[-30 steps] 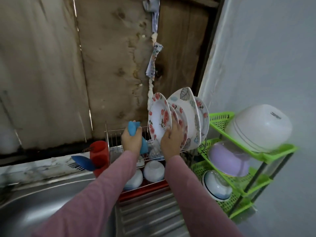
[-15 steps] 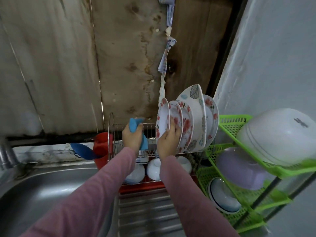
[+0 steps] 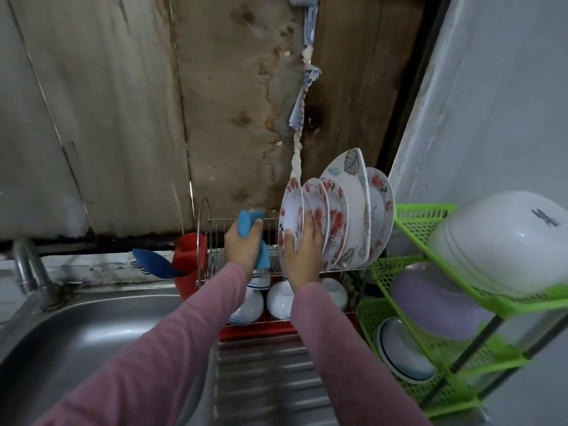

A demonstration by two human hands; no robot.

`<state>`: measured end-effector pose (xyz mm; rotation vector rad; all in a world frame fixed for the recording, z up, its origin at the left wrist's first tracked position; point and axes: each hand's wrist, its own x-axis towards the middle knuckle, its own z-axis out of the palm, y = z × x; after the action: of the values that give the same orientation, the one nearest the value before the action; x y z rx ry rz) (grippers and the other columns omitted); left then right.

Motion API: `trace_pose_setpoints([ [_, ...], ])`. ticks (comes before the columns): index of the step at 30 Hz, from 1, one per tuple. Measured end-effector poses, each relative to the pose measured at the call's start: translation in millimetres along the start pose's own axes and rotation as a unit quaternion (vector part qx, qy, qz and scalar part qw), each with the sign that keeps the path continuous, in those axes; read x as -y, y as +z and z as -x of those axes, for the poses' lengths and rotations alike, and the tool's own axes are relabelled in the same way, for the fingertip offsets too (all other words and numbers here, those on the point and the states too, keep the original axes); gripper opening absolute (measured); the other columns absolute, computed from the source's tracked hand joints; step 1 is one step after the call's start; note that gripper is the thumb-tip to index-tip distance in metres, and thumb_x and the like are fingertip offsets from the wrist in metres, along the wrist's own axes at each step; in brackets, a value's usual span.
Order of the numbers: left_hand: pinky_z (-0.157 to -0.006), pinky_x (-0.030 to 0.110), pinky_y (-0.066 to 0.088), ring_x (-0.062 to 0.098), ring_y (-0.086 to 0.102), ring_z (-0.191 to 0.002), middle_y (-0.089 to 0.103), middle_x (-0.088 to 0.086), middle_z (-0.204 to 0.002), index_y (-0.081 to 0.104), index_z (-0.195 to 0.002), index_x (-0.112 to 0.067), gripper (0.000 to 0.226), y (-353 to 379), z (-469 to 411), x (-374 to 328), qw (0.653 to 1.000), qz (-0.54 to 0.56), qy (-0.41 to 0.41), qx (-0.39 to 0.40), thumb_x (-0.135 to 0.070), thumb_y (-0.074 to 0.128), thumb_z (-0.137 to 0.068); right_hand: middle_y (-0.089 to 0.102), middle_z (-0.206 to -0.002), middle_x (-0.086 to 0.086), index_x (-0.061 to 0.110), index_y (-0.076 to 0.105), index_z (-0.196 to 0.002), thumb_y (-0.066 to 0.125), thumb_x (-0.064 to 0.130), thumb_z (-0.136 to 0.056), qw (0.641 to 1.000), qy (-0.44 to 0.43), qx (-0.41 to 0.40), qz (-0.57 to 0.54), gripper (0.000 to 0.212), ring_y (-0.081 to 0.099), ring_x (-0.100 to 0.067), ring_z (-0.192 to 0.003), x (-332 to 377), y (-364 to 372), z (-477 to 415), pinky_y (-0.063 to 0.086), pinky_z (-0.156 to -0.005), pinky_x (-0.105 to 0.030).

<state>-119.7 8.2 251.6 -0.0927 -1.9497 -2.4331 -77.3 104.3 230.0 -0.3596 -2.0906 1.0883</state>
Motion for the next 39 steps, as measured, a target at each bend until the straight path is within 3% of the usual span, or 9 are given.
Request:
trace_pose_setpoints([
  [7, -0.085, 0.037, 0.056, 0.021, 0.065, -0.101, 0.067, 0.001, -0.110, 0.062, -0.120, -0.031, 0.026, -23.0, 30.9, 1.6, 0.999, 0.049, 0.011, -0.008, -0.027, 0.065, -0.094, 0.031, -0.160, -0.003, 0.018, 0.028, -0.155, 0.052, 0.042, -0.100, 0.998, -0.042, 0.002, -0.052, 0.065, 0.026, -0.016, -0.149, 4.9, -15.2, 34.0, 0.027, -0.121, -0.035],
  [9, -0.085, 0.040, 0.057, 0.023, 0.065, -0.102, 0.066, 0.004, -0.113, 0.062, -0.121, -0.031, 0.029, -32.8, 46.9, 5.7, 0.999, 0.051, -0.001, -0.017, -0.030, 0.065, -0.093, 0.033, -0.158, -0.003, 0.019, 0.031, -0.154, 0.051, 0.039, -0.101, 0.997, -0.035, 0.013, -0.067, 0.060, 0.028, -0.014, -0.147, 5.6, -17.6, 51.6, 0.027, -0.118, -0.029],
  [11, -0.084, 0.040, 0.058, 0.021, 0.064, -0.100, 0.065, 0.003, -0.113, 0.061, -0.121, -0.032, 0.029, -43.9, 65.3, 10.8, 0.998, 0.051, -0.009, -0.030, -0.030, 0.066, -0.092, 0.035, -0.157, -0.001, 0.018, 0.034, -0.152, 0.052, 0.036, -0.102, 0.996, -0.010, 0.027, -0.085, 0.057, 0.030, -0.008, -0.143, 6.7, -18.5, 71.0, 0.026, -0.114, -0.020],
  [13, -0.080, 0.038, 0.059, 0.021, 0.065, -0.099, 0.066, 0.004, -0.112, 0.062, -0.116, -0.031, 0.026, -57.8, 82.6, 16.8, 0.997, 0.063, -0.013, -0.045, -0.030, 0.067, -0.091, 0.036, -0.155, 0.003, 0.020, 0.033, -0.152, 0.051, 0.037, -0.102, 0.991, 0.037, 0.056, -0.114, 0.056, 0.031, -0.003, -0.139, 8.8, -17.4, 91.5, 0.027, -0.115, -0.022],
  [20, -0.075, 0.042, 0.059, 0.025, 0.069, -0.085, 0.072, 0.010, -0.097, 0.065, -0.113, -0.011, 0.027, -130.8, 135.8, 32.6, 0.991, 0.072, -0.061, -0.098, -0.025, 0.070, -0.089, 0.051, -0.143, 0.000, 0.023, 0.039, -0.149, 0.047, 0.037, -0.103, 0.965, 0.154, 0.148, -0.152, 0.048, 0.047, -0.016, -0.132, 13.7, -2.0, 159.0, 0.034, -0.099, -0.023],
  [25, -0.067, 0.037, 0.059, 0.024, 0.068, -0.082, 0.072, 0.007, -0.094, 0.068, -0.112, -0.019, 0.024, -205.1, 160.3, 53.6, 0.984, 0.048, -0.104, -0.136, -0.026, 0.070, -0.089, 0.049, -0.138, 0.007, 0.022, 0.039, -0.150, 0.045, 0.039, -0.104, 0.943, 0.158, 0.251, -0.151, 0.049, 0.047, -0.005, -0.123, 30.7, 28.5, 205.6, 0.037, -0.094, -0.013],
  [28, -0.059, 0.032, 0.055, 0.028, 0.064, -0.080, 0.068, 0.015, -0.094, 0.066, -0.111, -0.016, 0.021, -256.2, 172.2, 54.4, 0.977, 0.042, -0.117, -0.173, -0.022, 0.068, -0.091, 0.044, -0.148, 0.005, 0.025, 0.036, -0.152, 0.046, 0.046, -0.101, 0.922, 0.166, 0.318, -0.146, 0.056, 0.043, -0.010, -0.135, 48.0, 58.5, 245.0, 0.037, -0.112, -0.033],
  [33, -0.066, 0.036, 0.057, 0.024, 0.066, -0.082, 0.070, 0.012, -0.100, 0.067, -0.114, -0.021, 0.027, -360.2, 195.5, 51.2, 0.969, 0.061, -0.122, -0.207, -0.022, 0.072, -0.088, 0.051, -0.136, 0.008, 0.034, 0.041, -0.141, 0.048, 0.044, -0.101, 0.902, 0.150, 0.382, -0.131, 0.042, 0.046, -0.007, -0.128, 92.7, 118.9, 317.2, 0.033, -0.102, -0.023],
  [39, -0.081, 0.055, 0.056, 0.032, 0.068, -0.089, 0.071, 0.016, -0.108, 0.068, -0.113, -0.025, 0.035, -512.9, 218.4, 27.7, 0.961, 0.020, -0.138, -0.240, -0.037, 0.078, -0.081, 0.051, -0.135, 0.004, 0.020, 0.041, -0.147, 0.046, 0.038, -0.103, 0.875, 0.159, 0.438, -0.133, 0.048, 0.048, -0.006, -0.120, 171.8, 204.6, 400.5, 0.032, -0.096, -0.019],
])
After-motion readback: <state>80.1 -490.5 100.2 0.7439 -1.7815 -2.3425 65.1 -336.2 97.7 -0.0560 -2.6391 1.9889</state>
